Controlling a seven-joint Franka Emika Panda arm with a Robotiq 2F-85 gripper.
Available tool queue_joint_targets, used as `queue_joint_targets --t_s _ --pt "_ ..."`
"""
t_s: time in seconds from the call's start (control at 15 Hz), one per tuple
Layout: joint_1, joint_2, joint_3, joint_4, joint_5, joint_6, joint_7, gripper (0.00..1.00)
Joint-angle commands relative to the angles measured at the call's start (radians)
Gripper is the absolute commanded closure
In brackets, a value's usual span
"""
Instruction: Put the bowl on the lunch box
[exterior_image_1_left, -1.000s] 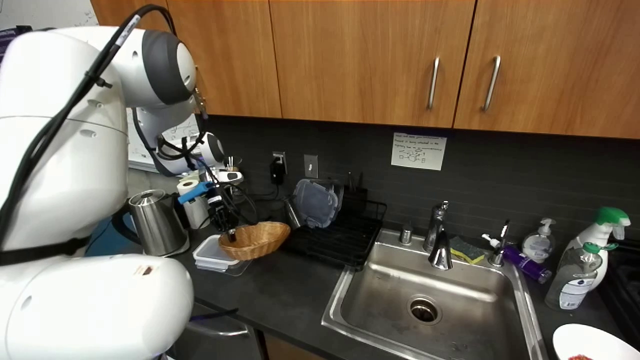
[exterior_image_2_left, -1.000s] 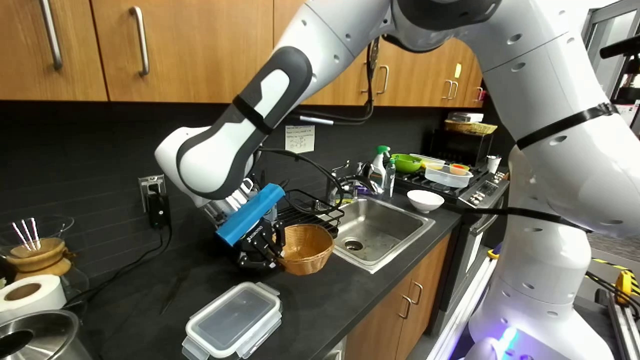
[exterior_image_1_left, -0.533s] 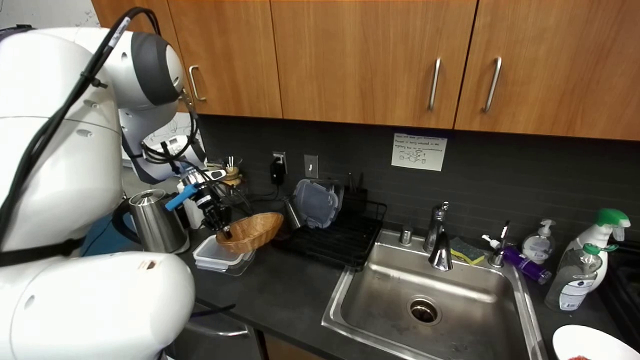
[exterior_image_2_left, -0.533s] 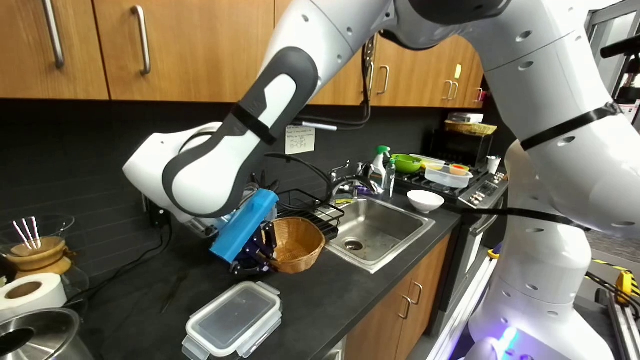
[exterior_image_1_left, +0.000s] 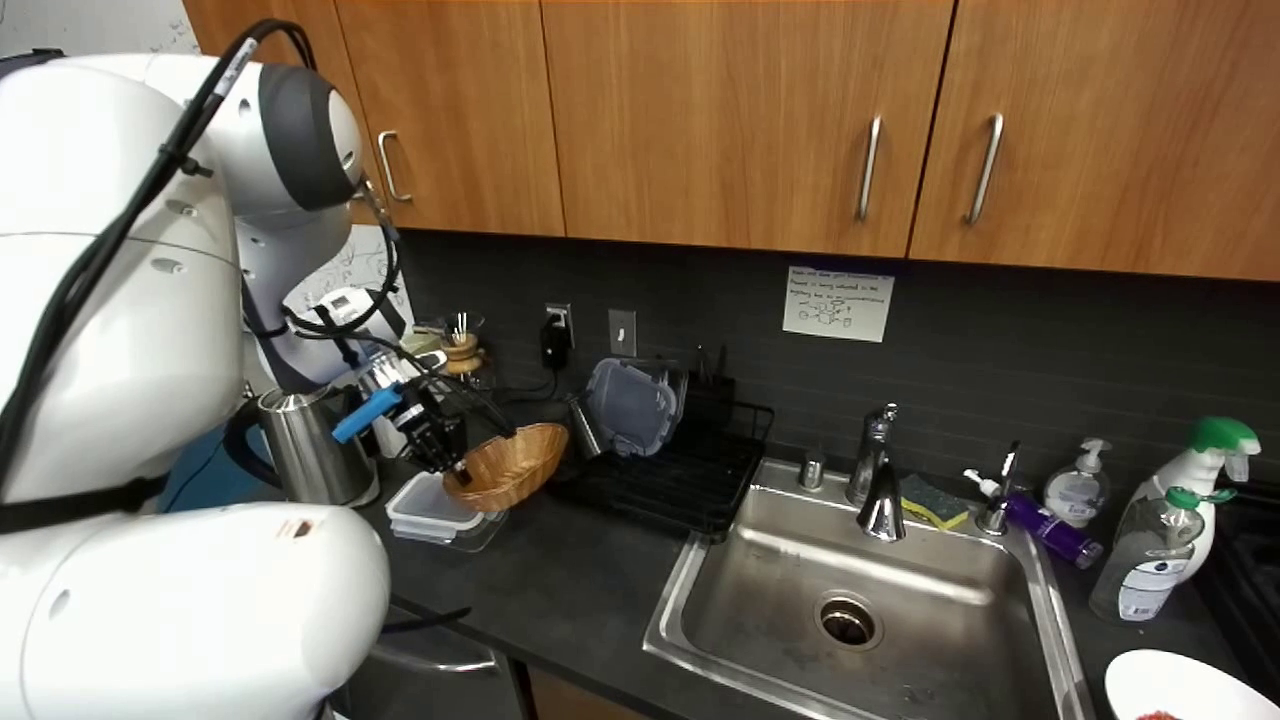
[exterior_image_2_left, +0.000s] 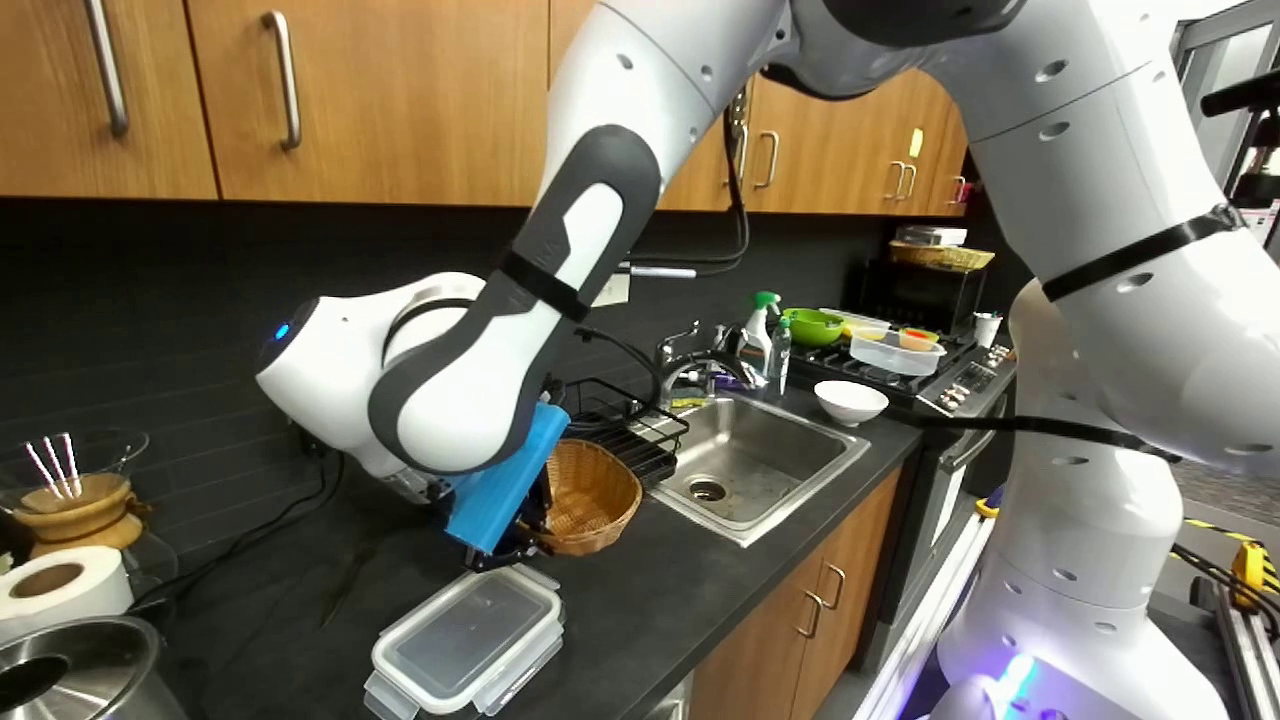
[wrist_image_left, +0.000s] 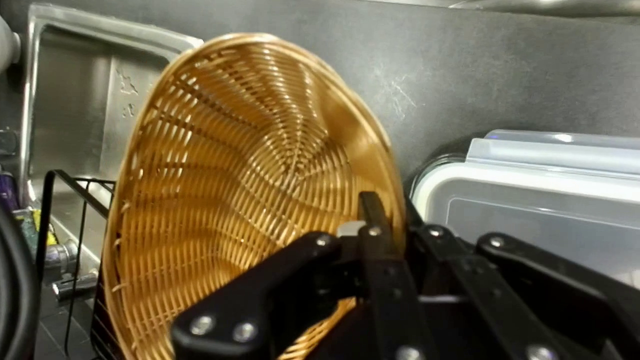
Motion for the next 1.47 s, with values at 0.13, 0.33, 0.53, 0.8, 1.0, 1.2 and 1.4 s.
queue_joint_targets --t_s 0.13,0.33,0.53,0.8,1.0,1.2,1.4 --pt "-0.025 -0.06 0.001 -0.136 -0.111 0.151 -0.038 0.98" --pt "-0.033 -0.068 0.004 -0.168 -0.146 0.182 -0.046 0.98" --pt "-0.043 -0.074 0.009 -0.188 -0.155 0.198 -0.052 0.98" --pt "-0.063 -0.088 0.006 -0.214 -0.137 0.232 -0.035 0.98" --pt "-0.057 -0.056 0.007 -0.184 -0.133 0.211 -0.026 0.91" --pt "-0.066 -0.062 0.006 -0.193 -0.132 0.217 -0.026 0.91" --pt "-0.067 -0.065 0.007 -0.195 -0.132 0.218 -0.026 0.91"
